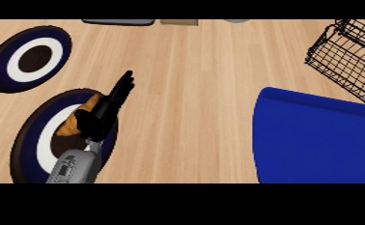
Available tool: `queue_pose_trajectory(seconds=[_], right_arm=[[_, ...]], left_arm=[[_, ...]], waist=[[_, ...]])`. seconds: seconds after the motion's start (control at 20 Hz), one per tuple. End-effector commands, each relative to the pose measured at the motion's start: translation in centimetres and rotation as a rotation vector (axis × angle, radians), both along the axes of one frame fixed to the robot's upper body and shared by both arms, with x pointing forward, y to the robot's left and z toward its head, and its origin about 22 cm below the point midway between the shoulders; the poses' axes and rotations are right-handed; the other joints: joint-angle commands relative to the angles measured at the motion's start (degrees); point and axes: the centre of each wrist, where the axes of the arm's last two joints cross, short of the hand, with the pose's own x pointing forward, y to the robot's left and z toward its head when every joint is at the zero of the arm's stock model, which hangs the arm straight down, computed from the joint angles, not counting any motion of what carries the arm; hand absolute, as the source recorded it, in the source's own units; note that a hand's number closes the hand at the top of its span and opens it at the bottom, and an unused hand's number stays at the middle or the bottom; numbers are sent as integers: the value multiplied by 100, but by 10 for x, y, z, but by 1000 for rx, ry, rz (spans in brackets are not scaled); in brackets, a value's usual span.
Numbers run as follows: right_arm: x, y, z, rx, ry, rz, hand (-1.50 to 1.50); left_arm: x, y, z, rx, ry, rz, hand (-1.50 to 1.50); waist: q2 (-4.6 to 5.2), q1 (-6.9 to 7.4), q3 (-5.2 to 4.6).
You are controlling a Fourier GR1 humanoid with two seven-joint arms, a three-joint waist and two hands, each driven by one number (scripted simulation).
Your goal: Pick the cupcake from the tray and place it in the tiered basket
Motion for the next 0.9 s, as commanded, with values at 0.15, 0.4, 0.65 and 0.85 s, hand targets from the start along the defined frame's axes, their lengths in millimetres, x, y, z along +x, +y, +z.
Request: queue_pose_trajectory(seconds=[0.15,0.4,0.65,0.85], right_arm=[[32,28,-22,10,20,24,150],[35,28,-32,140,-16,65,150],[44,37,-33,374,29,44,150],[44,36,-37,554,81,23,-150]], left_arm=[[-2,5,-2,-2,7,-7,0],[8,11,18,-5,-18,-3,0],[-10,13,-6,-1,-4,0,0],[-2,-4,-1,-1,-5,9,0]], waist=[[37,59,4],[33,24,11],[15,20,5],[19,-46,8]])
